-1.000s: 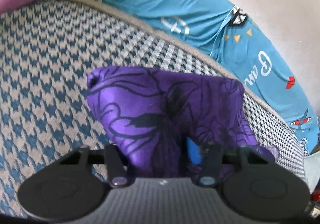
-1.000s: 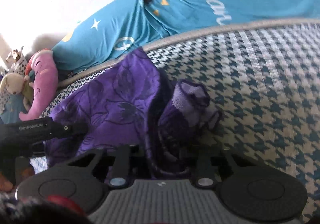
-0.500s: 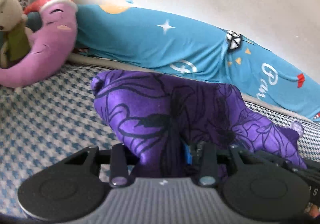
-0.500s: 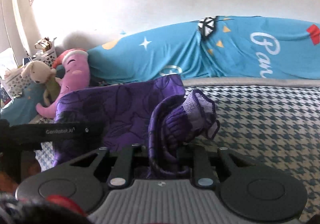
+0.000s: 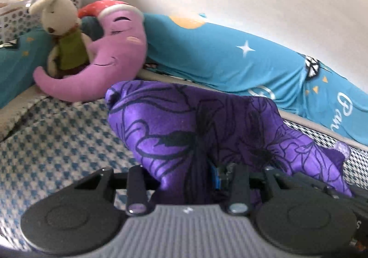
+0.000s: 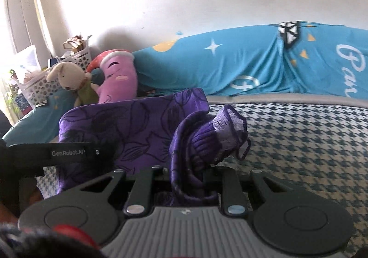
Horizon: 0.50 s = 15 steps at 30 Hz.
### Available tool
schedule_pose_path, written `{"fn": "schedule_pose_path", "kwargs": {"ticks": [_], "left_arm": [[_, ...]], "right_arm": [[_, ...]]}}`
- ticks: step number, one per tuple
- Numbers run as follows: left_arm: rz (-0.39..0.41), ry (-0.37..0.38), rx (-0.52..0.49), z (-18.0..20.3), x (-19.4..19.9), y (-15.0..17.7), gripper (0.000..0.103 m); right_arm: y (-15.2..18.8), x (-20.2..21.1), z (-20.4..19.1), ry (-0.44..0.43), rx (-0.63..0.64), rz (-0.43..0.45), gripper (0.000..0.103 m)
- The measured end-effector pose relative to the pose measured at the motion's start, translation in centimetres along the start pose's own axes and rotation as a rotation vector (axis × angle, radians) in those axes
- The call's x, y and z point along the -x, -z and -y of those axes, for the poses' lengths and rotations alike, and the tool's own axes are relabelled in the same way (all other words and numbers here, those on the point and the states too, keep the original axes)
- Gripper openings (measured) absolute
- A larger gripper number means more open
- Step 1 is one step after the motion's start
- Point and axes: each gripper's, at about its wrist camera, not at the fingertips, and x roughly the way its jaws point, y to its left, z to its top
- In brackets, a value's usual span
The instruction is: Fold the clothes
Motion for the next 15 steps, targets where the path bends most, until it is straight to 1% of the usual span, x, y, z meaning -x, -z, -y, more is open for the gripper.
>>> {"fn": "schedule_pose_path", "kwargs": {"ticks": [7, 15], "left_arm": [[0.009, -0.058, 0.029, -3.2, 0.4, -0.6, 0.035], [0.014, -0.117, 0.051, -6.0, 0.3, -0.5, 0.035]], "right_arm": [[0.2, -2.0, -2.8, -0.044, 0.019, -0.008, 0.022], [0.6, -4.1, -5.0, -0.083, 0.025, -0.023, 0.022]]}}
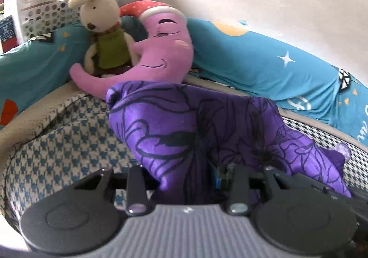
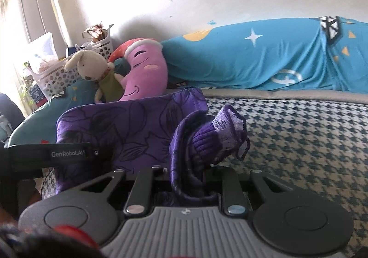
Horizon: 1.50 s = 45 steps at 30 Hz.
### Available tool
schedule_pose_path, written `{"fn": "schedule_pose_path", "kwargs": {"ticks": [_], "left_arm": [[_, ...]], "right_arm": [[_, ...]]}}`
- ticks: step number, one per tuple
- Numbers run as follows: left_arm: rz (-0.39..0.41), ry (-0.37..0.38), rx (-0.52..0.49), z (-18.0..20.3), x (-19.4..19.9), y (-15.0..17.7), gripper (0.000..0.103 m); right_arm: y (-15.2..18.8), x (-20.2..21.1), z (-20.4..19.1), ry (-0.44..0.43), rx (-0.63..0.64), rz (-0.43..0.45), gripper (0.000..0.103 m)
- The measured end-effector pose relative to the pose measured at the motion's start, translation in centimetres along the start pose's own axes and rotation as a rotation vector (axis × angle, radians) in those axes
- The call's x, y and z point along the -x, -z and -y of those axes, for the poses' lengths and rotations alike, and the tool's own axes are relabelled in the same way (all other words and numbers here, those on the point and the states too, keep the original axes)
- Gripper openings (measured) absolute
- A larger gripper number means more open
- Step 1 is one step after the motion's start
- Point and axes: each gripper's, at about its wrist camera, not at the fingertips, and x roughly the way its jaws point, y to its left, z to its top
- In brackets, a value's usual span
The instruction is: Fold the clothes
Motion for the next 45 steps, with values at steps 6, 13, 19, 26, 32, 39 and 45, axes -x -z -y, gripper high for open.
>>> {"fn": "schedule_pose_path", "kwargs": {"ticks": [6, 13, 19, 26, 32, 39, 45], "left_arm": [[0.003, -0.032, 0.013, -1.5, -0.3, -0.1, 0.035], [0.014, -0.065, 0.01, -2.6, -0.6, -0.2, 0.035], [0.018, -0.086, 0.014, -3.5, -0.9, -0.2, 0.035], [0.024, -0.112, 0.019, -4.3, -1.1, -0.2, 0.035], [0.03, -0.126, 0.022, -4.5, -1.2, -0.4, 0.035], [-0.08, -0.143, 0.167, -6.1, -3.4, -1.0, 0.047], [-0.076, -0.122, 0.293, -8.7, -2.5, -1.9, 0.049]], "right_arm": [[0.2, -1.4, -1.0, -0.03, 0.006, -0.01, 0.022], [0.3, -2.7, -2.0, -0.053, 0.017, -0.016, 0.022], [0.6, -3.6, -2.6, -0.074, 0.029, -0.017, 0.022], [0.9, -4.2, -3.3, -0.094, 0.04, -0.017, 0.022], [1.1, -4.8, -3.3, -0.092, 0.033, -0.02, 0.022], [1.3, -5.4, -1.6, 0.031, -0.034, -0.051, 0.038], [0.2, -2.7, -0.1, 0.104, -0.064, 0.041, 0.039]]}}
